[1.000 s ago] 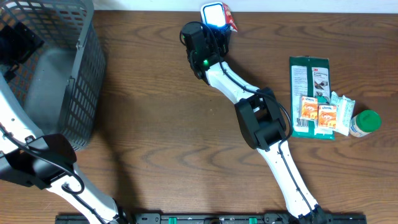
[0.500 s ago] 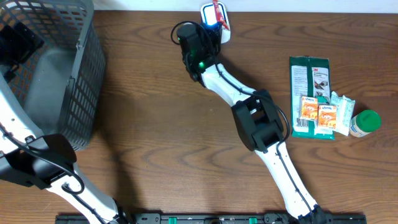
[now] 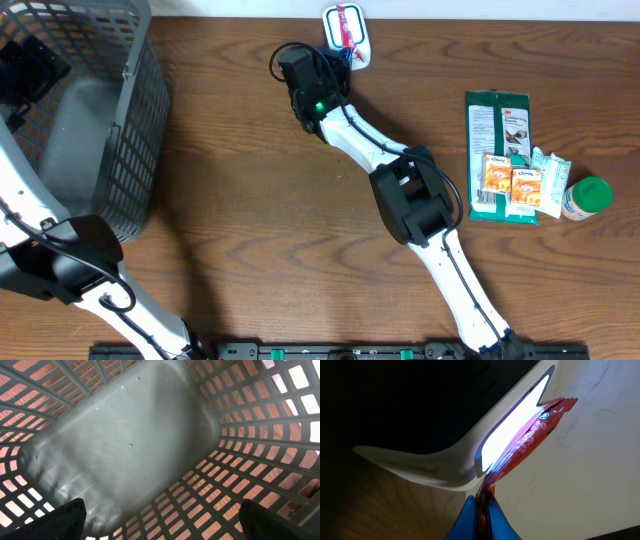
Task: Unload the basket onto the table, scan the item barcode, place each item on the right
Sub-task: 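Hold the red snack bar barcode against the white scanner, then carry the snack bar right and drop it on the gloves package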
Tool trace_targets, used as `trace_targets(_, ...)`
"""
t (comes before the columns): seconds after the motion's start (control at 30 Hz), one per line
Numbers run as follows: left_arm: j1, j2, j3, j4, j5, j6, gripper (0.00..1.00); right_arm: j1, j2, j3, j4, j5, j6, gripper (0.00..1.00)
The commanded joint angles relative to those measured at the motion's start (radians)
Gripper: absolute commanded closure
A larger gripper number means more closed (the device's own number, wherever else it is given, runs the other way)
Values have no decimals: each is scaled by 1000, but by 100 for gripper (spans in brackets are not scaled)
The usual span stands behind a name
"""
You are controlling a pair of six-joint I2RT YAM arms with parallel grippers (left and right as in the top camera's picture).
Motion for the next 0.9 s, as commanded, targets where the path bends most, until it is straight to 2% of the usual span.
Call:
trace_targets(0.0, 0, -22, 17, -4, -3, -1, 2, 11, -7, 8, -6, -8, 60, 99)
trace_targets(0.53, 0, -22, 17, -3, -3, -1, 2, 4, -29, 8, -39, 10, 78, 99)
trace_targets(0.77, 0, -22, 17, -3, -3, -1, 2, -15, -168, 8, -75, 63, 258, 99)
trace_targets(0.87, 0, -22, 17, -3, -3, -1, 2, -27, -268, 8, -247, 63, 419, 99)
